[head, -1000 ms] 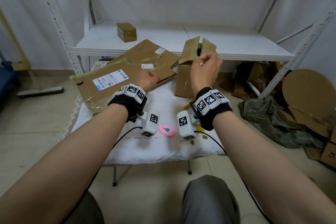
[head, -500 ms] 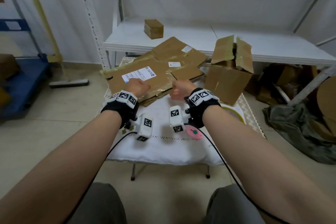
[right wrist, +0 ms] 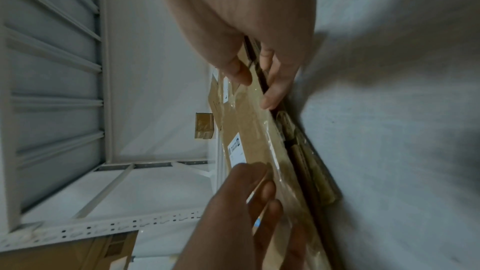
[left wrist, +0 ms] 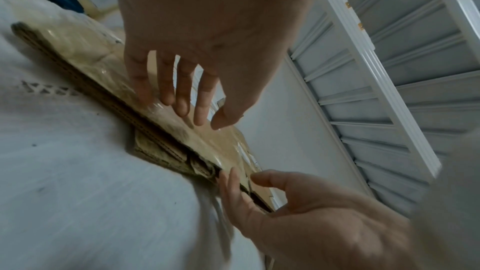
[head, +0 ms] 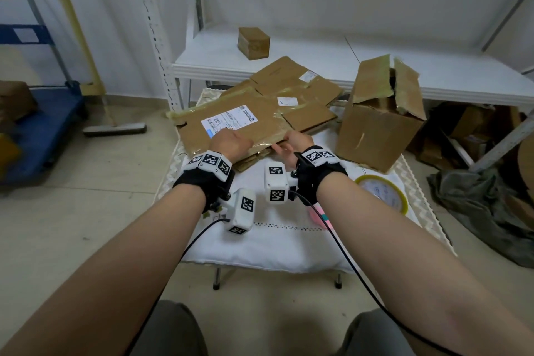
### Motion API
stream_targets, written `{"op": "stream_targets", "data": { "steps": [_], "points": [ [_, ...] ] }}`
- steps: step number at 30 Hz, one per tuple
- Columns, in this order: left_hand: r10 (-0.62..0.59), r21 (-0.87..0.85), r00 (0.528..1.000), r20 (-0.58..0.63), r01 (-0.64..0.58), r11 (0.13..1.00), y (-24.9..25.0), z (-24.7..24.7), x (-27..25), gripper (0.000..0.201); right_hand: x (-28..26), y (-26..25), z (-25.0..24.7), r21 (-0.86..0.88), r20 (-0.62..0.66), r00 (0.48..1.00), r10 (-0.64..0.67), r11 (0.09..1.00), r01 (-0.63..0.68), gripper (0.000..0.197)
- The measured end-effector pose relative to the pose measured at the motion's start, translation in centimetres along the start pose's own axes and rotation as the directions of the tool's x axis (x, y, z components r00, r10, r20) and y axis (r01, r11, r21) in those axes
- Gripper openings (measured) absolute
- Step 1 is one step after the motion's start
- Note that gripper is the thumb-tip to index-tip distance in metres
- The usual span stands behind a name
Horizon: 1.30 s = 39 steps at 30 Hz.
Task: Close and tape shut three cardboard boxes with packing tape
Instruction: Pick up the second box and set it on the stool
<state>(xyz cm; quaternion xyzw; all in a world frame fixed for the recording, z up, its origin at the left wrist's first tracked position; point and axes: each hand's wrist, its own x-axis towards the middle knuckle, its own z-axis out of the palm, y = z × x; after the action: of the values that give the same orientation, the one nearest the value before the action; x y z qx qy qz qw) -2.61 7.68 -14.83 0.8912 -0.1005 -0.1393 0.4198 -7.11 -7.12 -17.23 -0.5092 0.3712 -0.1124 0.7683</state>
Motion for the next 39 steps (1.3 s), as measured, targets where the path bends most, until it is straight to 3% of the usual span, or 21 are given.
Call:
{"op": "stream_targets", "data": {
  "steps": [5,8,11,15,21,26,28,31,36,39],
  "points": [
    [0.001,-0.013,0.999,-0.039,-0.001,1.000,-0.2,0.2,0.2,0.025,0.1,-0.5,0.0,-0.018,-0.111,0.994,-0.003,1.000,0.001,0.022],
    [0.015,-0.010,0.998,-0.064,-0.016,1.000,-0.5,0.4,0.3,0.019,0.1,-0.6,0.9,-0.075,-0.116,0.993,0.007,0.997,-0.016,0.014],
    [0.016,-0.014,0.994,-0.106,-0.018,1.000,-0.8,0.1,0.5,0.011,0.0,-0.9,1.7,-0.031,-0.103,0.995,0.013,0.999,-0.016,0.022],
    [-0.012,-0.084,0.988,-0.157,-0.001,0.996,-0.9,-0.5,1.1,0.015,-0.4,-1.4,2.4,0.057,-0.092,0.996,-0.017,0.998,0.022,0.043],
    [-0.014,-0.101,0.957,-0.291,-0.016,0.995,-0.6,-2.3,1.0,0.007,-1.4,-2.2,3.0,0.107,0.000,0.987,-0.162,0.981,0.161,0.064],
    [-0.068,-0.126,0.925,-0.375,0.022,0.992,-1.3,-4.1,0.8,0.026,-2.8,-3.2,3.7,0.200,0.046,0.980,-0.195,0.963,0.182,0.065],
    [-0.073,-0.123,0.912,-0.403,0.025,0.992,-1.4,-4.7,0.4,0.042,-4.0,-3.9,3.7,0.238,0.050,0.977,-0.209,0.952,0.192,0.053],
    [-0.117,-0.212,0.888,-0.445,0.023,0.977,-1.7,-5.3,-0.5,0.064,-6.3,-5.1,3.7,0.290,0.082,0.965,-0.249,0.932,0.216,0.036],
    [-0.190,-0.421,0.805,-0.562,-0.080,0.904,-1.9,-5.8,-2.3,0.074,-9.2,-6.1,3.8,0.335,0.132,0.941,-0.310,0.908,0.252,0.055],
    [-0.098,-0.386,0.721,-0.686,-0.246,0.889,-1.7,-5.7,-3.6,0.069,-10.6,-6.4,3.1,0.325,0.109,0.943,-0.313,0.908,0.264,0.030]
  ]
}}
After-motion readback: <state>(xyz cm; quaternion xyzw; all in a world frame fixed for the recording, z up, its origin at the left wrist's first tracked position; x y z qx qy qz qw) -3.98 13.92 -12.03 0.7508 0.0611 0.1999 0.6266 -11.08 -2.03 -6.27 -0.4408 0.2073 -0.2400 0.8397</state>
